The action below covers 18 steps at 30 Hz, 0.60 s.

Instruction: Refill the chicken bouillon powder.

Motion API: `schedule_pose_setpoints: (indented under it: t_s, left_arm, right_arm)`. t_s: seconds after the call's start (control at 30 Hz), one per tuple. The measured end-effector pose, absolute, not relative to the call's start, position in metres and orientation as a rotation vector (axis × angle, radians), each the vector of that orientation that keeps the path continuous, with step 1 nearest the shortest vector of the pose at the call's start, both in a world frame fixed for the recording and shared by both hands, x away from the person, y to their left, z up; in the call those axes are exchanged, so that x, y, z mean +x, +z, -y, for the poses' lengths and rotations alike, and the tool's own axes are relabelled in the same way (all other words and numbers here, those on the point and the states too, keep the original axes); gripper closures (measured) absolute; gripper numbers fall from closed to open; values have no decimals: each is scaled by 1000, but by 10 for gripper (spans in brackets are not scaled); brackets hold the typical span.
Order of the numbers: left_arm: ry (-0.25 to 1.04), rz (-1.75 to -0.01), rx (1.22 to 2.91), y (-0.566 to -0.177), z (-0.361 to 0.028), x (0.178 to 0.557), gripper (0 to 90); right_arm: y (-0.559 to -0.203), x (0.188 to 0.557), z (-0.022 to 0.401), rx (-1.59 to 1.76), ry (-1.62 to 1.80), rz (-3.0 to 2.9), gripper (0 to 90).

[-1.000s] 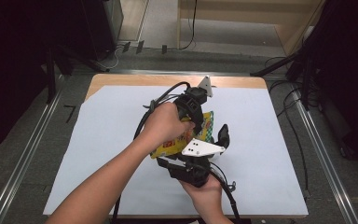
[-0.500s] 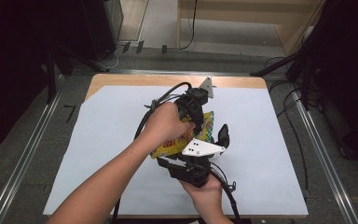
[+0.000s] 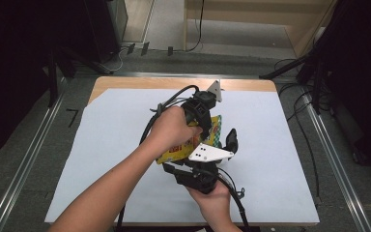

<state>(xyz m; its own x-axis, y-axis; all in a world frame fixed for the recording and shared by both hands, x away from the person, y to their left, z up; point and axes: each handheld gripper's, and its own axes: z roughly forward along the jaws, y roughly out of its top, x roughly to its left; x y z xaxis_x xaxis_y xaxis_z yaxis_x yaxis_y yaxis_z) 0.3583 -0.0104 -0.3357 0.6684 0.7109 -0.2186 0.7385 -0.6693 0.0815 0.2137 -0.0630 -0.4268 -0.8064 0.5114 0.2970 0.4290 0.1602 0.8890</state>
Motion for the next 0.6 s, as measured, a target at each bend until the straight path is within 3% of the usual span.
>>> schedule_pose_setpoints:
  t_s: [0.6]
  left_arm:
    - [-255, -1188, 2721, -335, 11, 358, 814]
  right_arm:
    - [-427, 213, 63, 950, 1748, -2333, 665]
